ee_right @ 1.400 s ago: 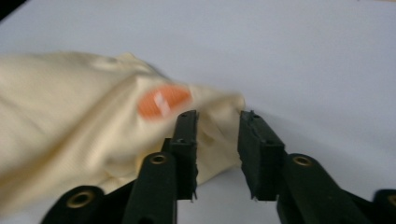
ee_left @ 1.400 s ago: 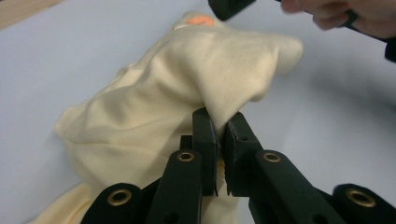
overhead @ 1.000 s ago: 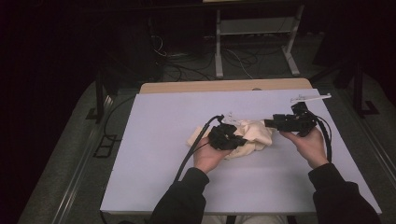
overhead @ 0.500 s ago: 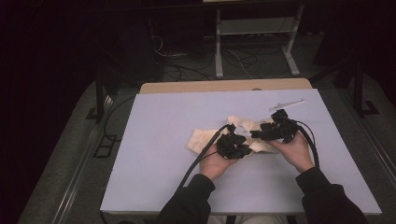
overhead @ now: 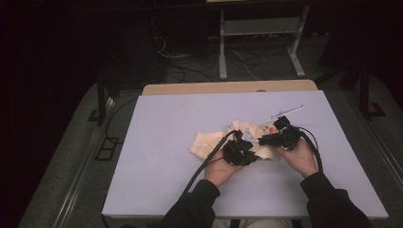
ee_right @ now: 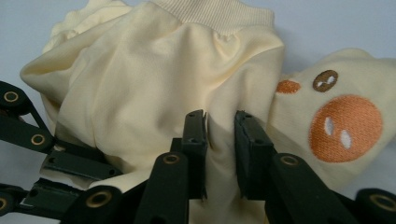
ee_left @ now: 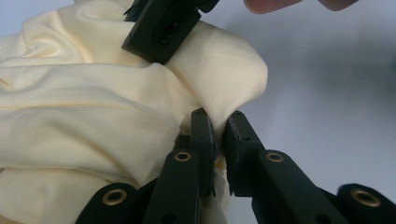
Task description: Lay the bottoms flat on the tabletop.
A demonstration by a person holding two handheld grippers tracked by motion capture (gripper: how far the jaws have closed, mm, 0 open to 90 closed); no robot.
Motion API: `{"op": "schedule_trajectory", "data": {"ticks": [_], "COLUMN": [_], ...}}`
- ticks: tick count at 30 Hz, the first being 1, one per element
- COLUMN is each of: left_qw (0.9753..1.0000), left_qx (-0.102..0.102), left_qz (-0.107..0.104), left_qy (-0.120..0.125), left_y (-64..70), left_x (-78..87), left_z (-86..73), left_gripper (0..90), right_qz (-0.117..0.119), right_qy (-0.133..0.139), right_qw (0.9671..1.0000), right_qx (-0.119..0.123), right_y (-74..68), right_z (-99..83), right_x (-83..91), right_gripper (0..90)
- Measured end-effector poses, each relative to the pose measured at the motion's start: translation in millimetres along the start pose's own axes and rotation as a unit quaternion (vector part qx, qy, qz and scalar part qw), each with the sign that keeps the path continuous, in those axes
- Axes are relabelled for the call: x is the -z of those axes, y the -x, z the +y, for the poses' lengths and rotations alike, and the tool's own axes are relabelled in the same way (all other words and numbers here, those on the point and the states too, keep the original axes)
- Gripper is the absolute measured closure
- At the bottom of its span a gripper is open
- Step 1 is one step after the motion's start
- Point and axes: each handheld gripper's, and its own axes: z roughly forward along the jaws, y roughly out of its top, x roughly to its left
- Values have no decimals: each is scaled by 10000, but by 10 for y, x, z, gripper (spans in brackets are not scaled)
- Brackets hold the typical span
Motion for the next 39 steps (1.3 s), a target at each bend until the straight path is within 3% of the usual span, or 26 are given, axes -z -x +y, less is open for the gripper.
{"op": "schedule_trajectory", "data": {"ticks": [6, 10, 18, 20, 21, 22, 28, 33, 39], "left_qw": [9999, 9998, 9978, 9963, 9945, 9945, 9931, 9910, 9878], "left_qx": [-47, -95, -27, 4, 43, 43, 382, 647, 1028], "left_qz": [-109, 1, 370, 550, 757, 757, 770, 801, 652], "left_qy": [93, 185, 551, 666, 719, 719, 792, 854, 967], "left_y": [22, 44, -21, -49, -87, -87, -276, -400, -562], "left_x": [44, 96, 314, 387, 463, 463, 674, 803, 895], "left_z": [12, 22, 35, 29, 18, 18, -67, -154, -262], "left_gripper": [679, 581, 534, 508, 475, 470, 454, 395, 343], "right_qz": [83, 52, 63, 70, 40, 40, 16, -6, -40], "right_qy": [61, 88, 123, 135, 187, 187, 341, 454, 561], "right_qw": [9999, 9999, 9999, 9999, 9998, 9998, 9994, 9989, 9982], "right_qx": [-106, -101, -52, -52, -36, -36, 13, -90, -187], "right_y": [28, 24, 27, 27, 19, 19, 5, 6, 22], "right_z": [-21, -28, -41, -46, -53, -53, -99, -177, -266], "right_x": [10, 15, 40, 58, 87, 87, 198, 310, 428], "right_gripper": [756, 758, 774, 783, 789, 789, 799, 800, 801]}}
